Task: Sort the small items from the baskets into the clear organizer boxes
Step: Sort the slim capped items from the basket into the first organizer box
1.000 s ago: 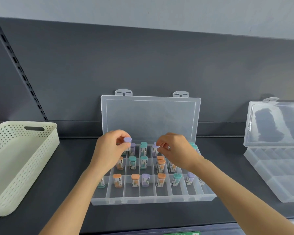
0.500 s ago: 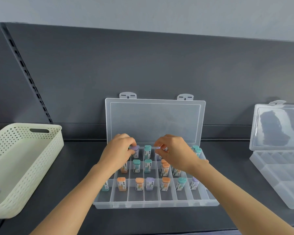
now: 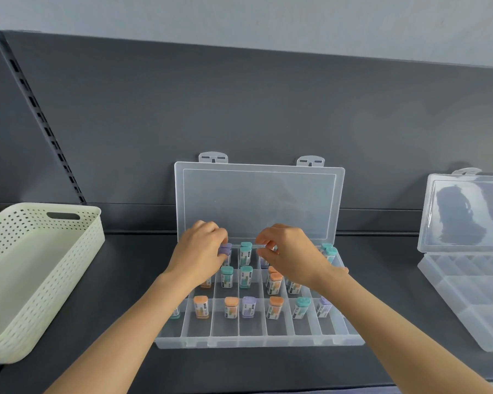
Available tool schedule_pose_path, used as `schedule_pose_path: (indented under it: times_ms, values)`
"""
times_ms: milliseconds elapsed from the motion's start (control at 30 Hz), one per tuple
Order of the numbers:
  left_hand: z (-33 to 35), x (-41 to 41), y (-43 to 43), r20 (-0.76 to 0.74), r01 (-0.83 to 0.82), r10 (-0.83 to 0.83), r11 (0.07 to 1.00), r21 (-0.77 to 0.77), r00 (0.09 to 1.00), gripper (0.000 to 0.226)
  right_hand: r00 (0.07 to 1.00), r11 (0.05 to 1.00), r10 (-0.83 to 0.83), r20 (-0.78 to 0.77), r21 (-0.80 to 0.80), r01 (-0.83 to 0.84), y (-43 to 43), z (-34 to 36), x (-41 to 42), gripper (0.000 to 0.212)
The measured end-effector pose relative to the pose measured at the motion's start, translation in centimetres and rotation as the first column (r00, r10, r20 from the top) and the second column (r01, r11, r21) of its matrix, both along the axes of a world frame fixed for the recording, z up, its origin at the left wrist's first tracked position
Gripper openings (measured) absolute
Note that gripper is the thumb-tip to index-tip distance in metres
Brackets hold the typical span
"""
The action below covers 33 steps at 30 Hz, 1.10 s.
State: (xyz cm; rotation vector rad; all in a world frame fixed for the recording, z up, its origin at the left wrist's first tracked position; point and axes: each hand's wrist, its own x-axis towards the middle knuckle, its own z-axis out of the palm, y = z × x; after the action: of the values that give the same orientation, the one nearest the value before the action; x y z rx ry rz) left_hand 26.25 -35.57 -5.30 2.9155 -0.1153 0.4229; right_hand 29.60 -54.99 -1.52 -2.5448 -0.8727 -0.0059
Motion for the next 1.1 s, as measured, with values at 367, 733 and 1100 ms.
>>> schedule_pose_path:
  times_ms: [367,733,1100]
  values:
    - [2.6,-2.5,-0.2,-0.117,-0.057,0.050,0.997,-0.058,0.992,0.068,0.997,0.992,0.074,0.006,-0.105,-0.073,-0.7,0.3,-0.2,0.057]
    - [3.3,-6.4,-0.8,-0.179,-0.170,0.154,0.982,-0.078,0.972,0.077,0.973,0.973,0.229,-0.026,-0.038,-0.230,-0.4,-0.9,-0.2,0.067]
    - [4.7,-12.2,3.6,-0.095,-0.229,0.217,0.964,-0.138,0.972,0.072,0.964,0.964,0.266,-0.026,0.012,-0.266,5.4,1.7,-4.8,0.052]
